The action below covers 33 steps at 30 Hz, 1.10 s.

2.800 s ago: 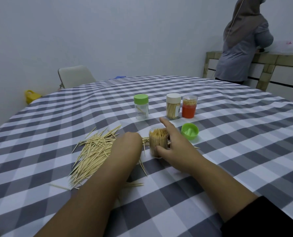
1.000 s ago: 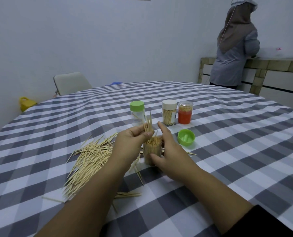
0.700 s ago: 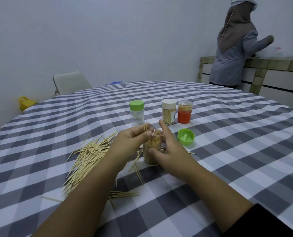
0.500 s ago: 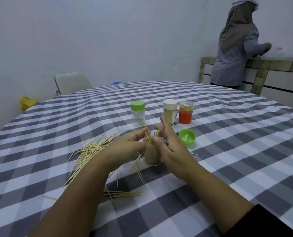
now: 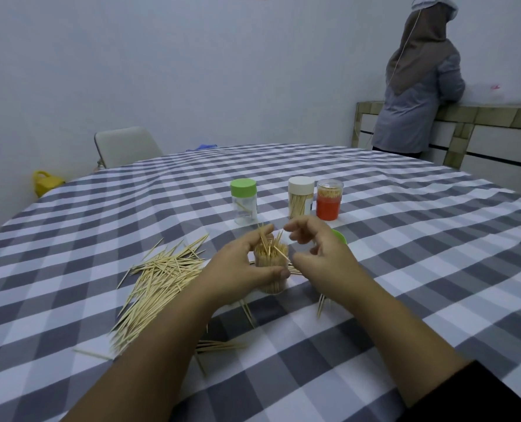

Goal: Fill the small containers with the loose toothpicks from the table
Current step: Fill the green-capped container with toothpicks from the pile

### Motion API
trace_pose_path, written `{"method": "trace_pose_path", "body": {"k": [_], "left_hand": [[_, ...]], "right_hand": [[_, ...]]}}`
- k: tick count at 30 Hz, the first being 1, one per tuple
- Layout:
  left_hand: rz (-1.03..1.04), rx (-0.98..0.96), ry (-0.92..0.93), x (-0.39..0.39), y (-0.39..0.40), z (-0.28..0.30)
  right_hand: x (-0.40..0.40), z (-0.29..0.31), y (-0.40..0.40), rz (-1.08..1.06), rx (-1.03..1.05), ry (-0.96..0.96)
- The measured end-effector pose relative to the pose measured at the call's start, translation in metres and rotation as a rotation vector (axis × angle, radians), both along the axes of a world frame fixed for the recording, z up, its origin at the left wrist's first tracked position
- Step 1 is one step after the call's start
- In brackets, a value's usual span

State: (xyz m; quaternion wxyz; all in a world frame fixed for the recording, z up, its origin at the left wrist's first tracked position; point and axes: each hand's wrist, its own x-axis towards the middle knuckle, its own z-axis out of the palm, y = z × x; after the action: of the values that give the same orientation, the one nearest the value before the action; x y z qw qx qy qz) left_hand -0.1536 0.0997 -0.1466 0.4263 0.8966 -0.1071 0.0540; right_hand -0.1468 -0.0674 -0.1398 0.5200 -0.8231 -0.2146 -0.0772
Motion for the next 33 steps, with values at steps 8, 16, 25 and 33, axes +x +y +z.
{"method": "trace_pose_path", "body": {"k": [8, 16, 25, 33], "left_hand": [[-0.094, -0.117, 0.094, 0.004, 0.011, 0.001], [-0.062, -0.282, 0.042, -0.001, 0.001, 0.004], [-0.039, -0.153, 0.005, 0.001, -0.007, -0.001], [-0.122, 0.035, 0.145, -0.003, -0.003, 0.006]], "right_hand": [[0.004, 0.001, -0.005, 0.090, -0.121, 0.009], [0.008, -0.007, 0.005, -0.110, -0.046, -0.165], [0.003, -0.016, 0.023, -0.105, 0.091, -0.164], [0.003, -0.017, 0.026, 0.088, -0.029, -0.231]]}}
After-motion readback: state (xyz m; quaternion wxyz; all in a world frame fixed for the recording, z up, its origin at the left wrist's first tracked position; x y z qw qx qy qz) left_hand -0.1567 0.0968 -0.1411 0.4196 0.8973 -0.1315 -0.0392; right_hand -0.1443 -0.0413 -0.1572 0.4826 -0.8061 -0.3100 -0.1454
